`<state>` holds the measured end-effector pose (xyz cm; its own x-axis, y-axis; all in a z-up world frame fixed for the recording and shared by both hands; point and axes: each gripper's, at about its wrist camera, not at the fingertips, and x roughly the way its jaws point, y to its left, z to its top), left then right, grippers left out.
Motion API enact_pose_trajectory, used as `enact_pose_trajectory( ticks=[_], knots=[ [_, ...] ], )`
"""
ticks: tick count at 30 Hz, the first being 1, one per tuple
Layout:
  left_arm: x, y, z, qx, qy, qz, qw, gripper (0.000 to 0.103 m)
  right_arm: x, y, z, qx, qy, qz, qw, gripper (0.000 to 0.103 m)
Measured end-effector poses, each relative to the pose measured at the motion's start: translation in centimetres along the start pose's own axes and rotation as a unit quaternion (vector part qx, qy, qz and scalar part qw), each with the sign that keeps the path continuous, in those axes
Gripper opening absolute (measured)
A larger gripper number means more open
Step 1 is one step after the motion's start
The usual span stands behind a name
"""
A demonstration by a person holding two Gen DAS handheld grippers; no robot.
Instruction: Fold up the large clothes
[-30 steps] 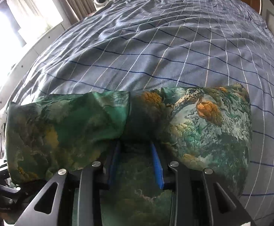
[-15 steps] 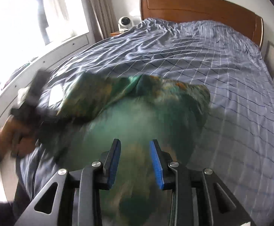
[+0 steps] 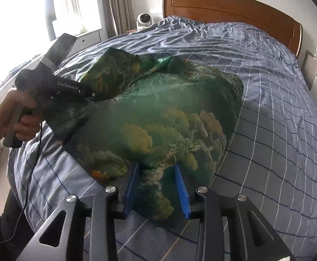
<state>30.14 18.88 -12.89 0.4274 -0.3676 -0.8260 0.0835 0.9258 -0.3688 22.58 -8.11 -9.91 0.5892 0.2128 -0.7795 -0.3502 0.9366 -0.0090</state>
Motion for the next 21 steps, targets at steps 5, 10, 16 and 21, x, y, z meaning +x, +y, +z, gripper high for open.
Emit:
enact_pose_trajectory(
  ticks=[5,10,16,21],
  knots=[
    [0.1,0.0,0.0,0.002,-0.001,0.001,1.0,0.048,1.0,0.2,-0.5,-0.006,0.005,-0.008,1.0,0.035],
    [0.1,0.0,-0.1,0.004,-0.002,0.002,1.0,0.048,2.1,0.3,-0.6,-0.003,0.015,-0.007,1.0,0.036],
    [-0.1,-0.3,-0.1,-0.002,-0.006,0.009,0.9999,0.049,2.7,0.4,-0.5,-0.002,0.017,-0.005,1.0,0.036],
    [-3.4,-1.4,-0.8,0.001,-0.05,0.022,0.9985,0.064,0.3,0.7,-0.1,-0.008,-0.001,-0.016,1.0,0.044]
  ],
)
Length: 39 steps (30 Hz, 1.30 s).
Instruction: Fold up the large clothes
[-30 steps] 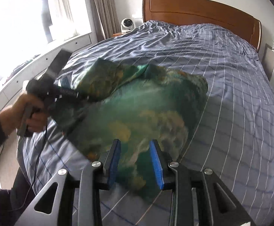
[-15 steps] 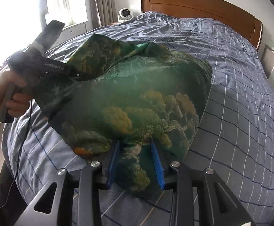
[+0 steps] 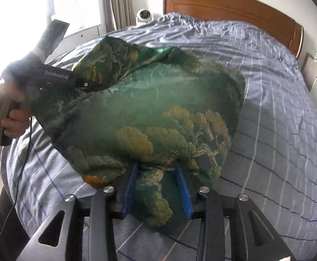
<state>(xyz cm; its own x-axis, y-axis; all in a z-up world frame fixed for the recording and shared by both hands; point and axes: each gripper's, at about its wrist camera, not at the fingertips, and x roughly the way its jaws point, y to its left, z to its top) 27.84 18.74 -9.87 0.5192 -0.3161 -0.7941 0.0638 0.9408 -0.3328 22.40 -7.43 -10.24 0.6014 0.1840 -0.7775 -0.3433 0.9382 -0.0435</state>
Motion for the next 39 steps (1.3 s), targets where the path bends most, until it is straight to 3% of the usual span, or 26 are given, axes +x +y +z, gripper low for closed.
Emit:
enact_pose_trajectory(
  ticks=[2,3,6,9,12,20,26,31,35,39],
  knots=[
    [-1.8,-0.3,-0.3,-0.002,-0.017,0.013,0.9998,0.073,-2.2,-0.3,0.0,0.007,-0.02,-0.008,1.0,0.075],
    [-2.6,-0.4,-0.5,0.0,-0.024,0.022,0.9995,0.078,-3.1,-0.4,-0.1,0.011,-0.031,-0.01,0.999,0.079],
    [-5.2,-0.8,-1.2,0.014,-0.05,0.072,0.996,0.092,-6.4,-1.1,-0.5,0.018,-0.063,-0.031,0.997,0.081],
    [-7.4,-1.2,-2.1,0.028,-0.063,0.11,0.9916,0.092,-8.1,-2.0,-1.1,0.028,-0.068,-0.058,0.996,0.081],
    [-8.6,-1.5,-2.9,0.037,-0.065,0.13,0.9887,0.102,-9.3,-3.2,-2.2,0.058,-0.067,-0.071,0.994,0.081],
    [-11.0,-2.8,-5.6,0.054,-0.103,0.177,0.9774,0.102,-11.3,-5.3,-4.2,0.104,-0.066,-0.108,0.986,0.082],
    [-10.8,-2.4,-7.2,0.044,-0.088,0.161,0.9821,0.102,-12.2,-5.7,-4.3,0.107,-0.077,-0.119,0.984,0.082],
    [-11.3,-0.8,-7.1,0.016,-0.056,0.114,0.9919,0.102,-12.4,-5.0,-4.3,0.089,-0.088,-0.106,0.986,0.081],
    [-12.8,1.7,-4.6,-0.036,-0.064,0.028,0.9969,0.102,-12.4,-4.3,-4.3,0.073,-0.095,-0.087,0.989,0.082],
    [-10.5,3.1,-1.0,-0.081,-0.042,-0.077,0.9929,0.102,-11.5,-4.0,-3.8,0.076,-0.089,-0.05,0.992,0.081]
  ],
)
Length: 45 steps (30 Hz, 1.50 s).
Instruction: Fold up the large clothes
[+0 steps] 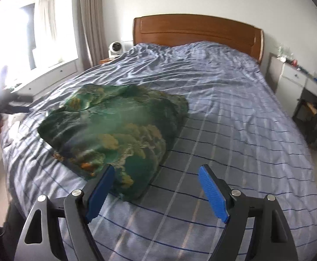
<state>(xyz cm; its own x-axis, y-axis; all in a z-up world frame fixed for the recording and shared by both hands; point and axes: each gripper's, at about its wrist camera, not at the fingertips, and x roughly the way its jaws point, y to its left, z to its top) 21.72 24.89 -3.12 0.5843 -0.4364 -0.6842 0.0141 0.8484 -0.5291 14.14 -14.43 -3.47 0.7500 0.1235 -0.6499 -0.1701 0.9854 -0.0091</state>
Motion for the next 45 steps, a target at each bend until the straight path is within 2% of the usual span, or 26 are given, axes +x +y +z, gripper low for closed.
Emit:
enact_pose_trajectory(
  ticks=[3,5,8,10,14,18,20,24,27,29,30,31,32,34,36,38,41,45],
  knots=[
    [4.1,0.6,1.2,-0.02,0.032,-0.032,0.9988,0.102,0.9,-0.1,0.8,0.017,0.001,0.033,0.999,0.082],
    [6.7,1.0,1.4,-0.022,0.055,-0.028,0.9979,0.102,1.5,-0.4,1.6,0.034,-0.001,0.051,0.998,0.082],
    [10.4,3.0,0.9,-0.034,0.091,0.003,0.9953,0.102,2.8,-1.2,2.9,0.058,0.001,0.066,0.996,0.081],
    [12.4,4.8,0.1,-0.051,0.11,-0.001,0.9926,0.103,4.2,-2.1,3.2,0.078,0.015,0.084,0.993,0.082],
    [14.2,6.3,-1.0,-0.076,0.117,-0.043,0.9893,0.103,8.4,-4.5,2.7,0.135,0.047,0.135,0.981,0.082],
    [15.2,6.3,-0.9,-0.064,0.118,-0.052,0.9896,0.103,14.8,-5.8,1.1,0.188,0.105,0.199,0.956,0.082],
    [15.6,6.3,-0.6,-0.057,0.116,-0.05,0.9904,0.103,17.0,-5.8,0.3,0.195,0.121,0.228,0.946,0.082],
    [16.8,6.2,-0.3,-0.056,0.113,-0.066,0.9898,0.103,18.8,-6.2,0.1,0.21,0.117,0.274,0.931,0.088],
    [18.0,6.0,0.2,-0.071,0.112,-0.076,0.9883,0.103,20.7,-6.4,0.3,0.23,0.125,0.286,0.922,0.092],
    [18.5,5.8,0.3,-0.078,0.117,-0.075,0.9872,0.103,20.9,-5.8,0.8,0.223,0.123,0.276,0.927,0.09],
    [18.6,5.5,0.4,-0.074,0.119,-0.071,0.9875,0.099,20.4,-5.0,1.4,0.2,0.116,0.261,0.937,0.088],
    [18.5,5.3,0.4,-0.071,0.117,-0.072,0.988,0.084,20.0,-4.6,1.7,0.186,0.11,0.252,0.943,0.081],
    [18.0,4.8,0.6,-0.065,0.107,-0.078,0.9891,0.077,19.0,-3.5,2.2,0.151,0.097,0.234,0.955,0.077],
    [17.0,4.1,0.8,-0.05,0.088,-0.076,0.9919,0.065,17.6,-2.3,2.7,0.113,0.084,0.216,0.966,0.072],
    [15.9,3.5,1.0,-0.045,0.069,-0.08,0.9934,0.06,16.0,-1.0,3.4,0.077,0.062,0.198,0.975,0.069],
    [14.8,2.9,1.3,-0.042,0.053,-0.085,0.9941,0.06,14.9,-0.7,4.1,0.059,0.039,0.193,0.979,0.065],
    [14.4,1.4,3.5,-0.032,0.029,-0.09,0.995,0.06,13.2,-1.0,5.8,0.047,-0.001,0.198,0.979,0.064],
    [15.4,-0.7,7.3,-0.002,0.005,-0.076,0.9971,0.06,14.0,-3.9,9.3,0.045,-0.024,0.202,0.978,0.064]
  ],
)
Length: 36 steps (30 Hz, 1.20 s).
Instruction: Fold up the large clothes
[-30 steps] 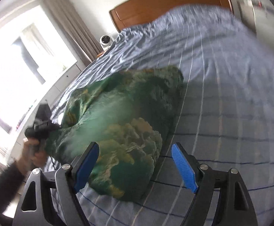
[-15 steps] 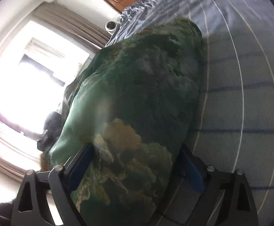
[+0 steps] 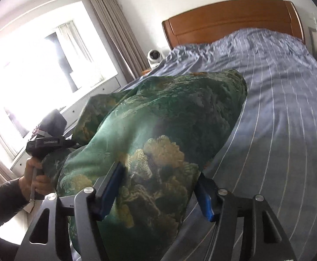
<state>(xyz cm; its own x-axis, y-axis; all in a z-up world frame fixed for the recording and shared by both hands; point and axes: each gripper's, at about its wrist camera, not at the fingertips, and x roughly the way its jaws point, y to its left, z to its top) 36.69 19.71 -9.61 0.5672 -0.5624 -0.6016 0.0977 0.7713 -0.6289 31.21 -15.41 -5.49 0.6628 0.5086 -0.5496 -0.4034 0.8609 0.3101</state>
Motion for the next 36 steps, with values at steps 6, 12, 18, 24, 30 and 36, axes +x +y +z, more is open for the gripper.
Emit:
enact_pose_trajectory(
  ticks=[6,12,18,24,30,36],
  knots=[
    [4.6,-0.7,3.9,0.027,0.001,0.045,0.9986,0.062,4.5,-5.9,3.2,0.024,0.018,0.006,1.0,0.064],
    [6.8,2.8,2.0,0.014,0.02,0.097,0.995,0.087,10.1,-11.5,0.7,0.099,0.071,-0.008,0.993,0.072],
    [0.3,-2.4,-0.4,0.118,-0.068,0.186,0.9731,0.097,4.9,-8.6,0.6,0.063,0.015,-0.088,0.994,0.084],
    [-5.2,-11.4,-7.2,0.224,-0.192,0.291,0.9101,0.103,-1.3,-1.5,0.0,-0.062,-0.013,-0.274,0.96,0.084],
    [-4.9,-14.4,-11.6,0.213,-0.171,0.296,0.9152,0.103,-7.0,3.1,-2.5,-0.068,-0.058,-0.343,0.935,0.085],
    [-5.1,-16.6,-15.5,0.189,-0.155,0.28,0.9283,0.103,-9.3,5.3,-5.3,-0.039,-0.019,-0.339,0.94,0.089]
  ],
)
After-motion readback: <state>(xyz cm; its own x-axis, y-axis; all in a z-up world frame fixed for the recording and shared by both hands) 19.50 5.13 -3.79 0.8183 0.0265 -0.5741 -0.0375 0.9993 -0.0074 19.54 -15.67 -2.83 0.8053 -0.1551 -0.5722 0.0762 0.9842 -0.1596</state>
